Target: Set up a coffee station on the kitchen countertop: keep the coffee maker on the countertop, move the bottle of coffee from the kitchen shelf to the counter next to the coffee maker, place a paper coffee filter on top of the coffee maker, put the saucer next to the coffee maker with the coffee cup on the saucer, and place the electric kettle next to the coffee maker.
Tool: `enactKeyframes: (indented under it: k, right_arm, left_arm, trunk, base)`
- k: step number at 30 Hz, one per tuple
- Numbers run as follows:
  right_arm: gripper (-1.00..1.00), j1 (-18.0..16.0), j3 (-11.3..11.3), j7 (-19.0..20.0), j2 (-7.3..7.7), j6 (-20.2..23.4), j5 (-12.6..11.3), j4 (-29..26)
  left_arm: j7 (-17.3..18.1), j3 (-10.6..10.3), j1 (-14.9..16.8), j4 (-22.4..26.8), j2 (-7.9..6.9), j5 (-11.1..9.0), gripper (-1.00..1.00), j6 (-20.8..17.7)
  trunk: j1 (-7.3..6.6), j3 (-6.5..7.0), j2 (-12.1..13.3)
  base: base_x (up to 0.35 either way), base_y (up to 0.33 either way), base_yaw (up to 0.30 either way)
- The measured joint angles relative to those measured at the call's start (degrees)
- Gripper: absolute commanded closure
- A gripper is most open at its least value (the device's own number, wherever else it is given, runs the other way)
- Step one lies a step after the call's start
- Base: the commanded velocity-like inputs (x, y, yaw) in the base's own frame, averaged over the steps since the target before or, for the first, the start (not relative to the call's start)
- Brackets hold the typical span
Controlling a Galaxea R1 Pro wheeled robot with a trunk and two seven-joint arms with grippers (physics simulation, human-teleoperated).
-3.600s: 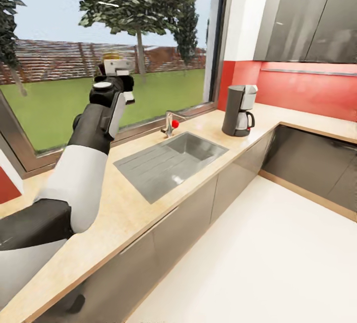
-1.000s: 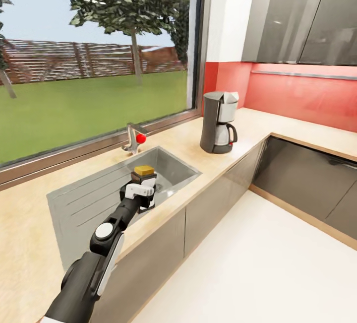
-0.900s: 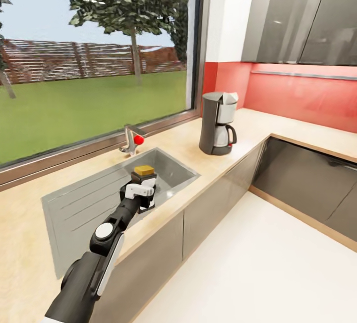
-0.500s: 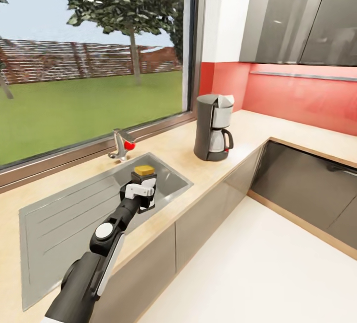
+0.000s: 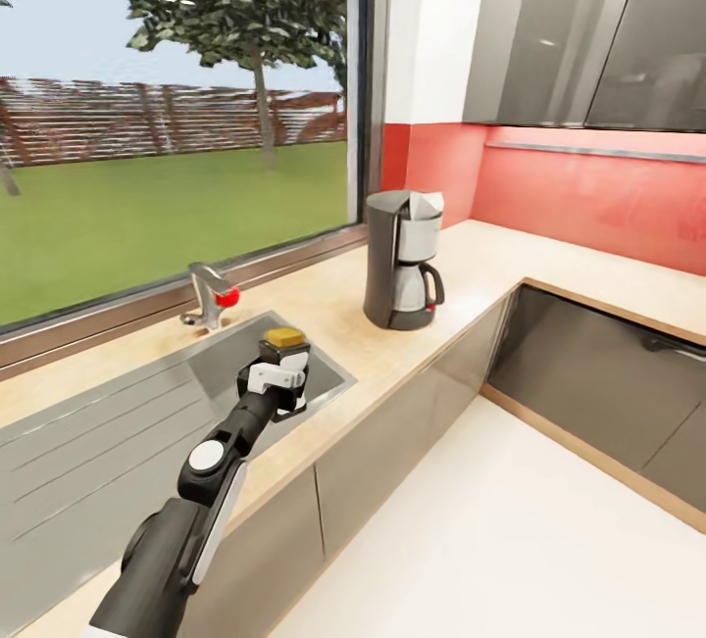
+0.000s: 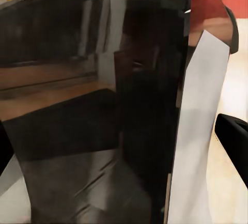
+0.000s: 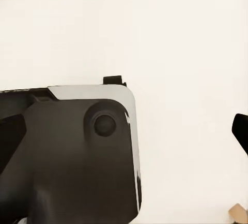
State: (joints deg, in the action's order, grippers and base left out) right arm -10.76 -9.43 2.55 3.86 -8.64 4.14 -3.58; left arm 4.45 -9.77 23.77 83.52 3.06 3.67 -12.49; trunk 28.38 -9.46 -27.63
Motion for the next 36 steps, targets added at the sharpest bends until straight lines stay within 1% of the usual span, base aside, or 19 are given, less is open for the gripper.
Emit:
enactKeyframes:
  k: [7, 12, 17, 22, 24, 26, 28, 36]
  right_arm:
    - [-1.0, 0.0, 0.0, 0.0, 0.0, 0.1, 0.0, 0.0]
    - [-1.0, 0.0, 0.0, 0.0, 0.0, 0.1, 0.0, 0.0]
    - [-1.0, 0.0, 0.0, 0.0, 0.0, 0.1, 0.0, 0.0]
    - [-1.0, 0.0, 0.0, 0.0, 0.0, 0.1, 0.0, 0.0]
    - [-1.0, 0.0, 0.0, 0.0, 0.0, 0.1, 0.0, 0.0]
    - [-1.0, 0.0, 0.1, 0.0, 0.0, 0.1, 0.0, 0.0]
    - [-1.0, 0.0, 0.1, 0.0, 0.0, 0.0, 0.0, 0.0]
    - [-1.0, 0.0, 0.1, 0.0, 0.0, 0.1, 0.0, 0.0]
  left_arm:
    - [0.0, 0.1, 0.0, -0.3, -0.02, 0.0, 1.0, 0.2]
    - [-0.1, 0.3, -0.6, -0.4, -0.02, 0.2, 1.0, 0.3]
    - [-0.1, 2.5, -0.7, -0.4, -0.02, 0.2, 1.0, 0.3]
    - [-0.6, 3.7, -0.7, -0.9, -0.03, 0.2, 1.0, 0.5]
    - [-1.5, 4.2, -0.7, -1.7, -0.03, 0.2, 1.0, 1.4]
    - [-2.2, 4.4, -0.7, -2.3, -0.02, 0.2, 1.0, 3.4]
    - [-2.5, 4.5, -0.7, -2.5, -0.02, 0.2, 1.0, 4.5]
    - [-2.9, 4.6, -0.7, -2.7, -0.02, 0.2, 1.0, 5.3]
  trunk:
    - [0.0, 0.0, 0.0]
    - [0.0, 0.0, 0.0]
    - [0.0, 0.0, 0.0]
    - [-0.01, 0.09, 0.0]
    - [-0.01, 0.22, 0.0]
    - [-0.01, 0.36, 0.0]
    - [-0.01, 0.52, 0.0]
    - [-0.01, 1.04, 0.0]
  base:
    - [0.181, -0.235, 0.0]
    - [0.183, -0.235, 0.0]
    - [0.194, -0.229, 0.0]
    - [0.238, -0.196, 0.022]
    - [0.247, -0.187, 0.071]
    - [0.249, -0.185, 0.082]
    - [0.26, -0.176, 0.085]
    - [0.284, -0.14, 0.069]
